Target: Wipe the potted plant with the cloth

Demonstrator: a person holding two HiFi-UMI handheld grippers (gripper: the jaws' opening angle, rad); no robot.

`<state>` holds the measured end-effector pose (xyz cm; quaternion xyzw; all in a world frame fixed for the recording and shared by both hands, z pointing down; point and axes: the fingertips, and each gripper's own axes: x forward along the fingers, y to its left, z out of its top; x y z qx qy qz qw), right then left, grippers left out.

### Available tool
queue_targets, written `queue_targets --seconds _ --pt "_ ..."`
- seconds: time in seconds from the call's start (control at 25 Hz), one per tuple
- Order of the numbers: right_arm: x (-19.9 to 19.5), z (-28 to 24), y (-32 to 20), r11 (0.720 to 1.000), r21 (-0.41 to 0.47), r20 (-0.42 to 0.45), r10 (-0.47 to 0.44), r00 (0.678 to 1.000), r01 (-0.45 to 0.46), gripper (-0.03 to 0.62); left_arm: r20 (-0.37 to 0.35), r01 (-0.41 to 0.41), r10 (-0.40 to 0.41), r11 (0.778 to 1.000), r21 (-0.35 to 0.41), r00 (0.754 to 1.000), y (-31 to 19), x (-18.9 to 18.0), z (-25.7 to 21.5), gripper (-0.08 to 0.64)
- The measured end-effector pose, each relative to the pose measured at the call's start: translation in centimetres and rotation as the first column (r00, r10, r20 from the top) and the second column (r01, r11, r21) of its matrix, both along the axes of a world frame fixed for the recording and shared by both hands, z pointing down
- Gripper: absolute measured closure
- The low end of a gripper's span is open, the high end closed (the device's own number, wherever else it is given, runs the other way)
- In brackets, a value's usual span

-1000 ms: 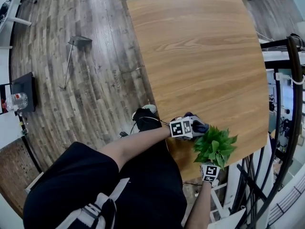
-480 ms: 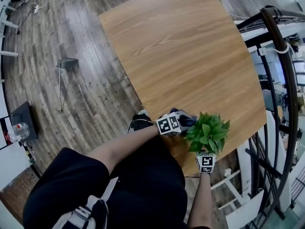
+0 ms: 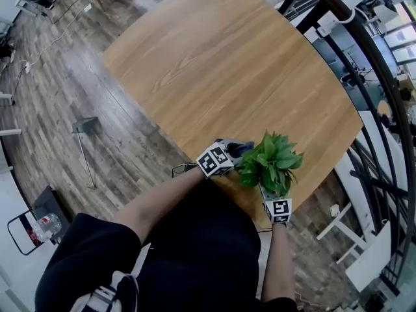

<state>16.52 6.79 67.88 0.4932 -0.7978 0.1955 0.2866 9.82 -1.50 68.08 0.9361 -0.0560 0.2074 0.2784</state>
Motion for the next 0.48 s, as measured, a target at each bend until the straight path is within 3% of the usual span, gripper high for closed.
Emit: queue_targets --seconds 0.16,0.36,0.48 --pt "-1.2 -1.1 -1.8 0.999 0.006 -0.021 -0.044 0.999 0.044 0.318 0.009 -0.010 0.010 1.000 -0.013 1.000 0.0 -0.3 0.3 0.420" --pt "-1.0 0.2 -1.7 0.999 0.014 0.035 0.032 0.999 -0.033 0.319 0.000 -0.101 0.101 0.995 0.015 0.995 3.1 -0.4 -0.1 0.420" --pt "-1.4 0.4 -1.6 0.997 0.015 0.054 0.070 0.996 -0.071 0.319 -0.022 -0.084 0.084 0.996 -0.005 0.996 4.0 -0.8 0.0 0.419"
